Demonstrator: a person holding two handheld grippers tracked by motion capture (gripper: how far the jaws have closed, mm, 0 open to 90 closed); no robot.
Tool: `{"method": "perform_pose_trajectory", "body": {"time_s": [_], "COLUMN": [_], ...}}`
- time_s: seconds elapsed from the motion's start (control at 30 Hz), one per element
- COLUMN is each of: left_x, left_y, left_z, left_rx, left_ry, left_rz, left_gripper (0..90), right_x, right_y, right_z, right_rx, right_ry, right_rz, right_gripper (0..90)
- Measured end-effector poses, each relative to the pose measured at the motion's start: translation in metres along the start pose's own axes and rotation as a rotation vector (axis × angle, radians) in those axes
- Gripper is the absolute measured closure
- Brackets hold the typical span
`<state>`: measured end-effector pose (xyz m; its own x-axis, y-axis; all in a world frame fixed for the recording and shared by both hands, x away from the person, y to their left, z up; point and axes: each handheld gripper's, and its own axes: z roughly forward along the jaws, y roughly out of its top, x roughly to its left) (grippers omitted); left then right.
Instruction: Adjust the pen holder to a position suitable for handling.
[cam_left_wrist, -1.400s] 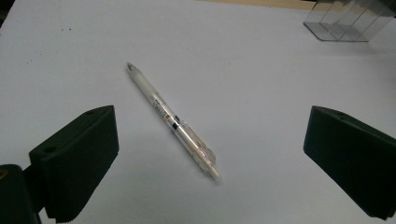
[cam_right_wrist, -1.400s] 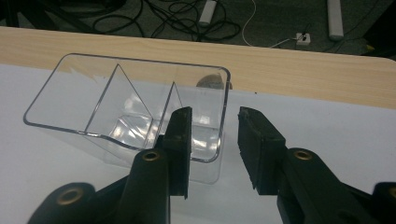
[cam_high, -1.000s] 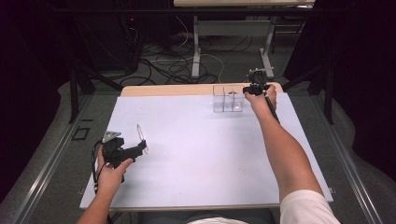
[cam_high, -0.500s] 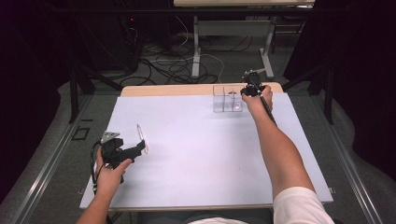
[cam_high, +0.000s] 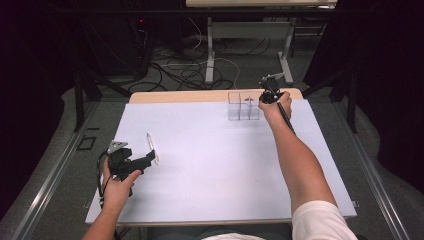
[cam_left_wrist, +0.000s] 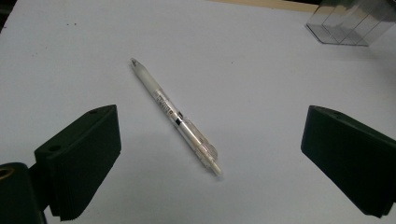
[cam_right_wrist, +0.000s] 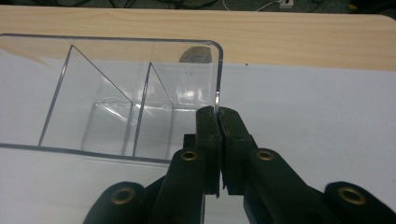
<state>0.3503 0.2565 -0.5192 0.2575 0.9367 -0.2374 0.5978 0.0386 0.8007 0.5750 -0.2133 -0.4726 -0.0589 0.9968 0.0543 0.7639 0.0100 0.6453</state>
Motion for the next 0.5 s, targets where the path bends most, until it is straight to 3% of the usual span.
{"method": "perform_pose_trajectory", "body": {"time_s": [0.13,0.27,0.5], "left_x": [-0.0002,-0.0002,0.0013], "left_y": [-0.0004,-0.0005,-0.0001], "left_z": [0.0006,0.0007,0.0000], "left_rx": [-0.001,0.002,0.005], "left_ry": [0.001,0.003,0.004], "left_rz": [-0.006,-0.006,-0.013], "left_gripper": [5.2,5.3,5.4], "right_x": [0.0013,0.0045,0.0022], "right_y": [-0.0008,-0.0010,0.0002], "right_z": [-0.0017,-0.0034,-0.0044], "right_rx": [0.003,0.018,0.028], "right_ry": [0.000,-0.034,-0.035], "right_rz": [0.033,0.051,0.096], "right_gripper": [89.4,89.6,89.8]}}
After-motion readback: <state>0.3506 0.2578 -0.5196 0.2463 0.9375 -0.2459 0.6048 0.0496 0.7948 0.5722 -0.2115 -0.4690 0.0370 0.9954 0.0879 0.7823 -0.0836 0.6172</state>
